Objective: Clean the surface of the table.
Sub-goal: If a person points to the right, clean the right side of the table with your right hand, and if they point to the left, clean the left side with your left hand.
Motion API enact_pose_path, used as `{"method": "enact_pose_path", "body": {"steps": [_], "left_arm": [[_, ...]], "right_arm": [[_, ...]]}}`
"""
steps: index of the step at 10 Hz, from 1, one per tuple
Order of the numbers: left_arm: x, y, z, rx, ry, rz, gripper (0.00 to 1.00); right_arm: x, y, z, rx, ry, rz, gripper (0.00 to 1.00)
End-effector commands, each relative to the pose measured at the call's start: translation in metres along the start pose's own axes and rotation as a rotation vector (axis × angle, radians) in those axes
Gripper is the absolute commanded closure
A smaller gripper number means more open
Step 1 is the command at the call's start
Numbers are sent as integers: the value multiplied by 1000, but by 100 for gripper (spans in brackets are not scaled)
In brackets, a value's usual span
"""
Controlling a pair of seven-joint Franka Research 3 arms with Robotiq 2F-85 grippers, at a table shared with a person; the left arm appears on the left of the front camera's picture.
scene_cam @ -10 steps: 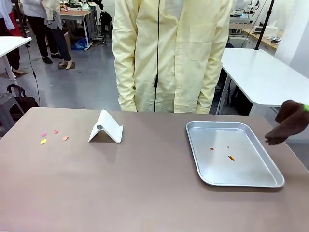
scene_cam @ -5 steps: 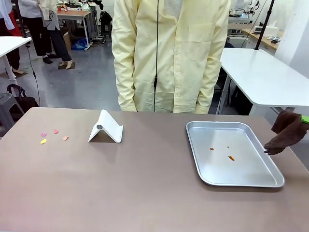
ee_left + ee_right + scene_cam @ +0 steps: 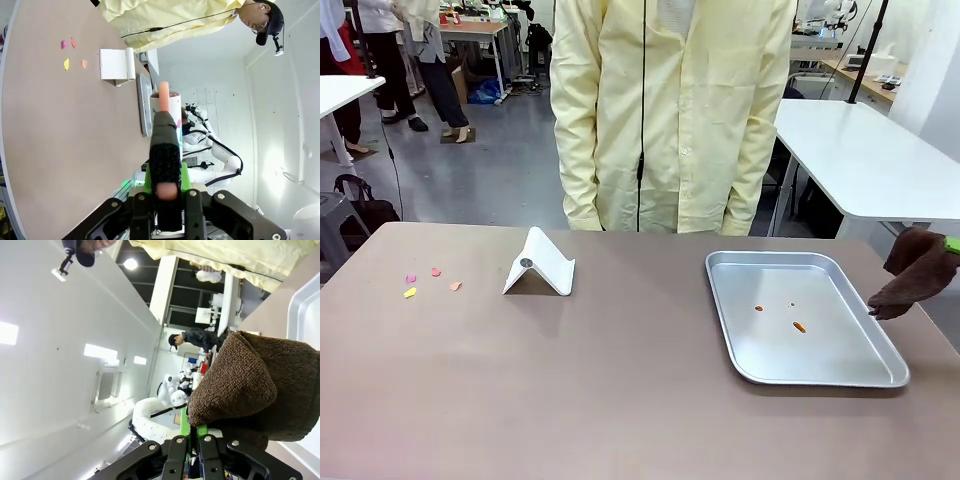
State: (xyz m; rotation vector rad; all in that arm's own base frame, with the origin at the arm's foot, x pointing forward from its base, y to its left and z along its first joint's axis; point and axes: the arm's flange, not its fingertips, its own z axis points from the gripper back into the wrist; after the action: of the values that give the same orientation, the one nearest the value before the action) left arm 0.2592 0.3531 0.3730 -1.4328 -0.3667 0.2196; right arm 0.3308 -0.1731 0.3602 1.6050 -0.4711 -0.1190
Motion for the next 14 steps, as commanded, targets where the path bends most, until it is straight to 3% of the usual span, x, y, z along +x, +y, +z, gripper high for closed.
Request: {"method": "enact_pose_path", "body": {"steps": [1, 14], "left_arm": [[-5, -5, -2, 4, -3, 0, 100], [-5, -5, -2, 4, -3, 0, 100]], "right_arm": [[3, 9, -2, 9, -14, -15, 100], [3, 9, -2, 9, -14, -15, 100]]}}
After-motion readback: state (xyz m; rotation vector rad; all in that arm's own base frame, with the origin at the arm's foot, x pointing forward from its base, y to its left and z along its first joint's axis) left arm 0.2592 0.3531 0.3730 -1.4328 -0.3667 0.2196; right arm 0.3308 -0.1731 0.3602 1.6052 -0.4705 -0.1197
